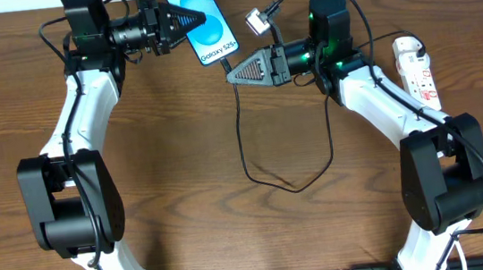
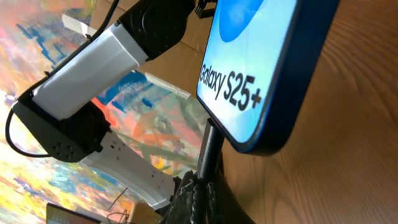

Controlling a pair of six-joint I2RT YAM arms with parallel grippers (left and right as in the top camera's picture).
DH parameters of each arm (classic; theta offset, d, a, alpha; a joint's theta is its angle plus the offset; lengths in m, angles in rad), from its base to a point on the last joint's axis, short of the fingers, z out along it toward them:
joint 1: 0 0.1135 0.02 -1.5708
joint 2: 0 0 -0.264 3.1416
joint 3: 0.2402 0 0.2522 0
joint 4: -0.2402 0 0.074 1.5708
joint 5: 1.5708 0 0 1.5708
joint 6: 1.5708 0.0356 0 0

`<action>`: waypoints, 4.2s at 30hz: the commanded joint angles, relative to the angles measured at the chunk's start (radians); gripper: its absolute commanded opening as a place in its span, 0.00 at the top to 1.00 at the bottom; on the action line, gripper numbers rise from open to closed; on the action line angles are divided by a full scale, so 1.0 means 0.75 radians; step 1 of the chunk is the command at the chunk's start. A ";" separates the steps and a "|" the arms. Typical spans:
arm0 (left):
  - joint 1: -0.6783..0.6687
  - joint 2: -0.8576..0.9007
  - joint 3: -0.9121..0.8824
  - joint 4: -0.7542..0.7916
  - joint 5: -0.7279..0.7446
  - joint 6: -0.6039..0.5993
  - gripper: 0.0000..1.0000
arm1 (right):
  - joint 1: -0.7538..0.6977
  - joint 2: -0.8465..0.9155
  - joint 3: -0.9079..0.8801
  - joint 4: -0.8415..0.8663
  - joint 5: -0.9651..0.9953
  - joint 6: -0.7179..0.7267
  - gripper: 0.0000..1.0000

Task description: Plug charger to phone and switch on socket

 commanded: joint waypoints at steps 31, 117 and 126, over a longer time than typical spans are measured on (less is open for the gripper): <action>-0.056 -0.011 0.016 0.006 0.117 0.060 0.93 | -0.050 -0.006 0.018 0.025 0.119 0.008 0.99; -0.038 -0.006 -0.320 0.006 0.055 0.286 0.93 | -0.255 -0.006 0.017 -0.470 0.156 -0.373 0.27; -0.038 -0.006 -0.431 0.006 -0.017 0.358 0.93 | -0.221 -0.006 0.017 -0.742 0.329 -0.546 0.27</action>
